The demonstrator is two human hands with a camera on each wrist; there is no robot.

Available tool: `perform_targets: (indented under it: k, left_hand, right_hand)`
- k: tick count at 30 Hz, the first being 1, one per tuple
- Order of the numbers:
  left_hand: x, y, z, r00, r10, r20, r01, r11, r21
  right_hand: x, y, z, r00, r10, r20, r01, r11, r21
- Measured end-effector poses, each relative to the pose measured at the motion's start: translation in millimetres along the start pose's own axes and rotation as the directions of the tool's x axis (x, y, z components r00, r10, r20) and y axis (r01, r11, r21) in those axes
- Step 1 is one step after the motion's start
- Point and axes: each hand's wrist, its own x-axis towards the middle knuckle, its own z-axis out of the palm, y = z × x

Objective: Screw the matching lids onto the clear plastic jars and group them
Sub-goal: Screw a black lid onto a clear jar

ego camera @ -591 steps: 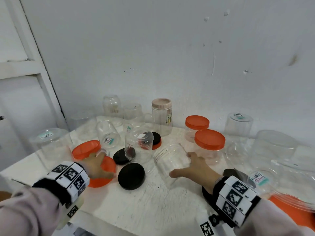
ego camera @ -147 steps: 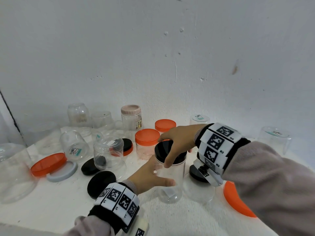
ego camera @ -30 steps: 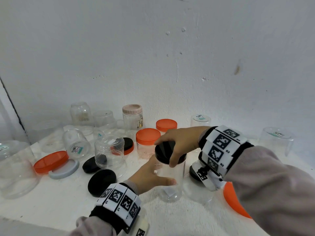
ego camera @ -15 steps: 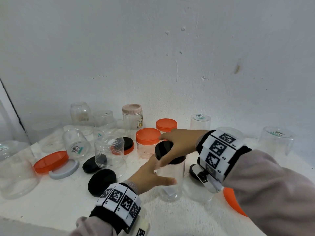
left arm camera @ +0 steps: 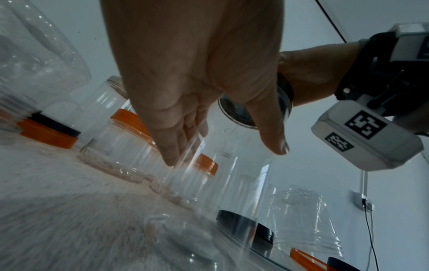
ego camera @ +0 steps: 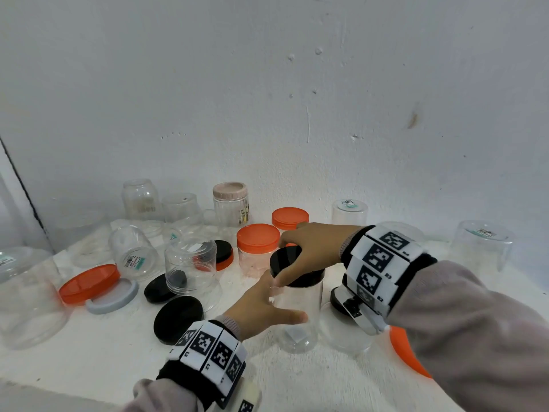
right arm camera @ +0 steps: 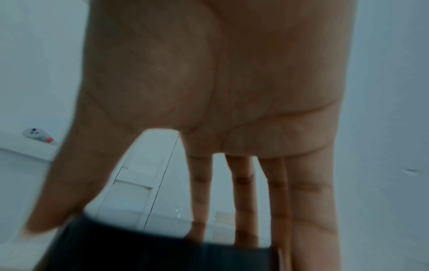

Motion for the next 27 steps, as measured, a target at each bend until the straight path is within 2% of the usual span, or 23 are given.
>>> perform_targets:
  k: [4,8,13,19,23,27]
  left_hand:
    - [2,0,0,1.000,-0.014,-0.004,0.014,1.000,-0.012]
    - [1,-1,0,1.000,-0.002,-0.002,0.002,1.000,-0.011]
    - [0,0,0,1.000,0.010,0.008,-0.010,1.000,-0.002]
    - [1,-1,0,1.000,0.001,-0.001,-0.001,1.000,-0.010]
    - [1,-1,0,1.000,0.004,-0.004,-0.004,1.000,0.000]
    - [0,-1,1,1.000,0.002,-0.020,-0.001,1.000,0.029]
  right_hand:
    - [-4,1,-8,0.993,-0.060,0.099,0.057,0.998,0.031]
    - [-3,1,-7,0.996,-0.058,0.061,0.056,0.998,0.031]
    - [0,-3,0,1.000,0.027,-0.003,-0.028,0.998,-0.063]
    - [-3,-1,-8,0.994,-0.056,0.094,0.056,0.998,0.002]
    - [-2,0,-5,0.998,-0.059,0.035,0.058,0.998,0.024]
    - [0,-3,4,0.999,0.016,-0.050,-0.018,0.999,-0.039]
